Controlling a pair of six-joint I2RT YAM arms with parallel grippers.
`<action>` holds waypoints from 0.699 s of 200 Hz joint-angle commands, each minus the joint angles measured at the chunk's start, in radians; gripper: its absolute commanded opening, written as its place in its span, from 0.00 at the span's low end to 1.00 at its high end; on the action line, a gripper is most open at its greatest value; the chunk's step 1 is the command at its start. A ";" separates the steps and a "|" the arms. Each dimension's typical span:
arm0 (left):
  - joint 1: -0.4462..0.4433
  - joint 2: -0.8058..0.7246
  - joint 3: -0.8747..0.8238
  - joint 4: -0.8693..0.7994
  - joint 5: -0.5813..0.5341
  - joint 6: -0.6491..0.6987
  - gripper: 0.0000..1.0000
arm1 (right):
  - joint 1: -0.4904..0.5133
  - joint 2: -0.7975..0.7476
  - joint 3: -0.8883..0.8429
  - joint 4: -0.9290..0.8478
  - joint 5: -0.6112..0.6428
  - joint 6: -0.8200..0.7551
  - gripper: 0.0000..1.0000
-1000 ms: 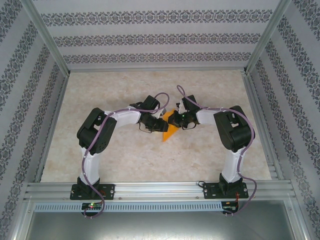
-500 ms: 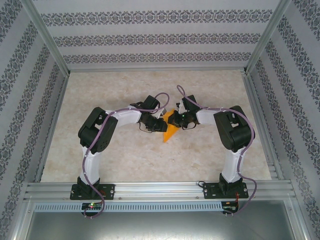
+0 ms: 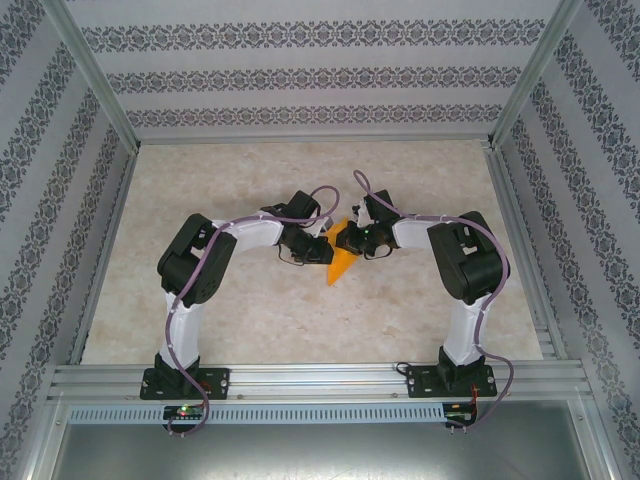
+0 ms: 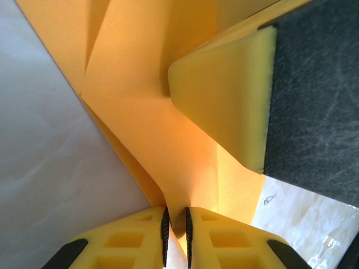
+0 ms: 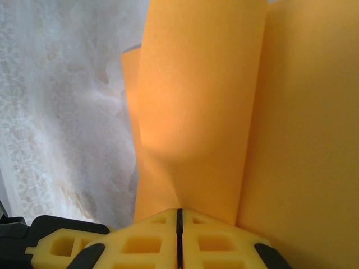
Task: Fold a paper plane with a square sheet of paper (pick it up from the middle)
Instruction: Fourth fold the wing at the center of the table.
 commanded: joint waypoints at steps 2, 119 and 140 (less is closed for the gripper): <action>-0.003 0.046 0.025 -0.044 -0.022 0.046 0.20 | 0.015 0.003 -0.008 -0.003 -0.004 -0.008 0.09; -0.043 0.104 0.057 -0.126 -0.117 0.101 0.20 | 0.011 -0.054 -0.034 0.010 -0.009 0.000 0.14; -0.045 0.104 0.057 -0.124 -0.113 0.098 0.21 | 0.010 -0.051 -0.036 0.009 -0.012 -0.001 0.13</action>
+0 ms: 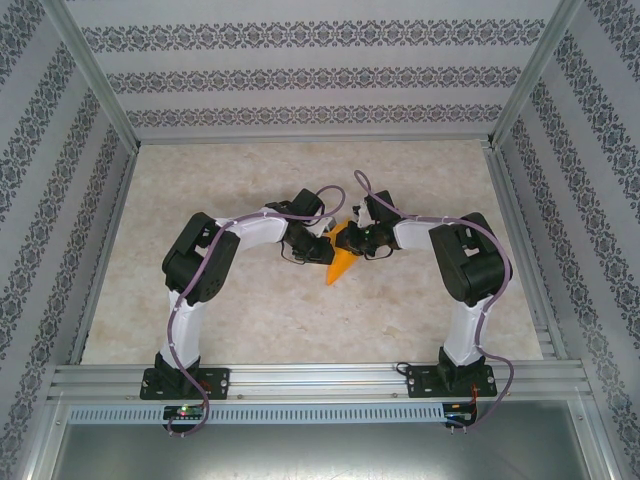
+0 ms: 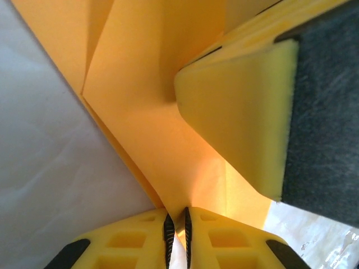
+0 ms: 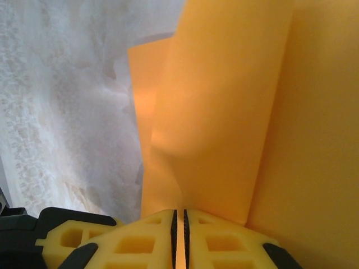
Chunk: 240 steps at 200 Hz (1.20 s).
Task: Fold a paper plane with a square sheet of paper (pick it up from the middle)
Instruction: Fourth fold the wing at the center of the table.
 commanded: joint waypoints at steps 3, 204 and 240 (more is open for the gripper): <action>-0.032 0.069 -0.011 -0.029 -0.069 0.025 0.21 | 0.010 -0.030 -0.021 -0.002 -0.010 -0.001 0.13; -0.032 -0.093 0.049 -0.050 -0.080 -0.021 0.36 | 0.008 -0.021 -0.060 -0.105 0.095 -0.103 0.08; -0.032 -0.093 0.090 -0.088 -0.127 -0.012 0.37 | 0.009 -0.021 -0.065 -0.101 0.092 -0.103 0.08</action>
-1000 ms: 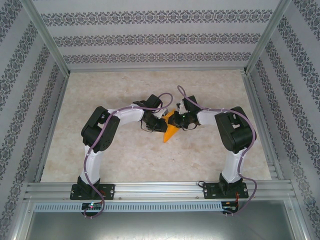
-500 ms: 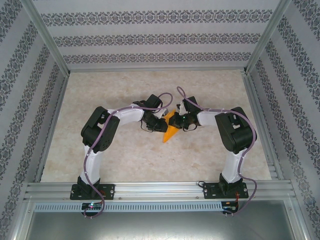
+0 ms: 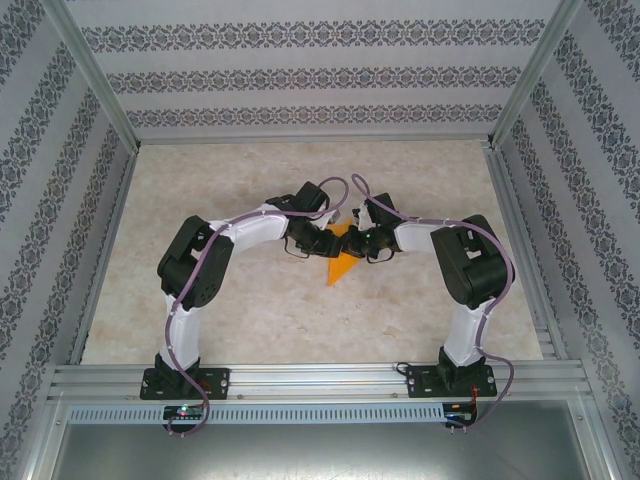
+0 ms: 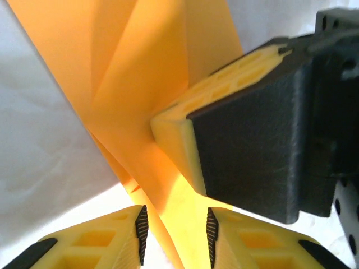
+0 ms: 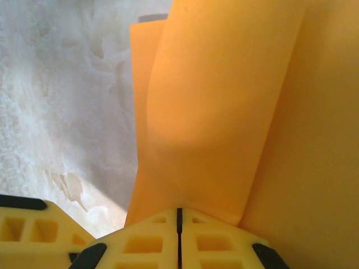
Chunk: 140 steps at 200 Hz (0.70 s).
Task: Fold a paper plane with a square sheet of paper (pick it up from the middle)
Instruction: Fourth fold the wing at the center of the table.
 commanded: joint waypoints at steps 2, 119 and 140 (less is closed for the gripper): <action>-0.009 -0.039 0.036 -0.058 -0.048 0.011 0.37 | 0.009 0.000 -0.037 -0.076 0.056 -0.023 0.08; -0.009 0.040 0.003 0.058 0.109 -0.003 0.17 | 0.009 -0.009 -0.042 -0.051 0.027 0.001 0.07; -0.009 0.053 -0.014 0.065 0.111 0.003 0.16 | 0.009 -0.011 -0.044 -0.042 0.018 0.011 0.07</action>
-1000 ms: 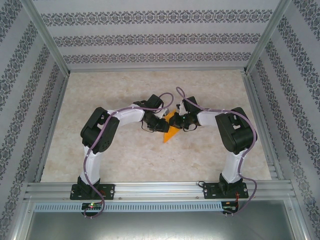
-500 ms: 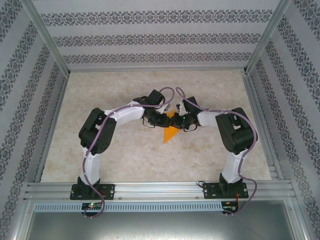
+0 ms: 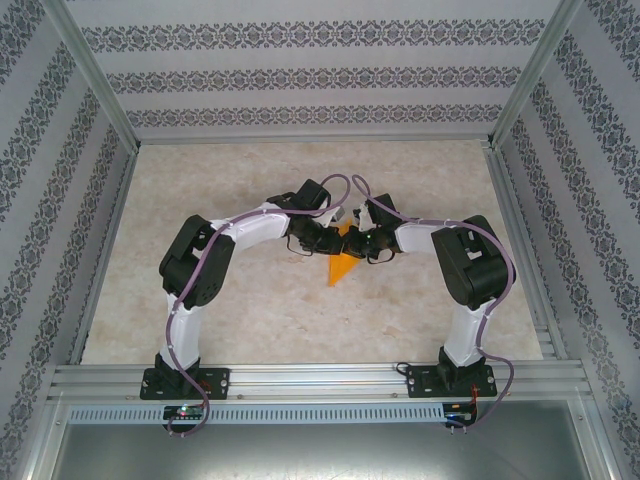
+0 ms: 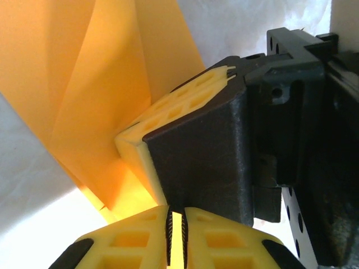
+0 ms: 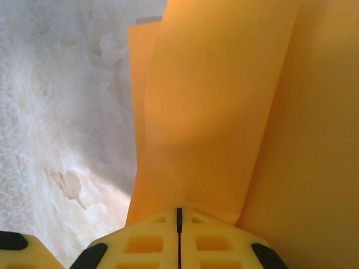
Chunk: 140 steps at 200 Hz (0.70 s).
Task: Fold a paper plane with a square sheet of paper (pick it up from the middle)
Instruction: Fourth fold the wing at the center of the table.
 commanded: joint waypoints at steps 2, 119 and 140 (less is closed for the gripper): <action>-0.010 0.038 -0.035 0.032 0.021 0.008 0.16 | 0.008 -0.004 -0.031 -0.051 0.019 0.010 0.07; 0.020 -0.068 -0.218 0.261 0.074 -0.087 0.13 | 0.000 -0.008 -0.038 -0.045 0.012 0.027 0.07; 0.019 -0.061 -0.211 0.266 0.082 -0.093 0.12 | 0.003 -0.010 -0.037 -0.042 0.011 0.030 0.07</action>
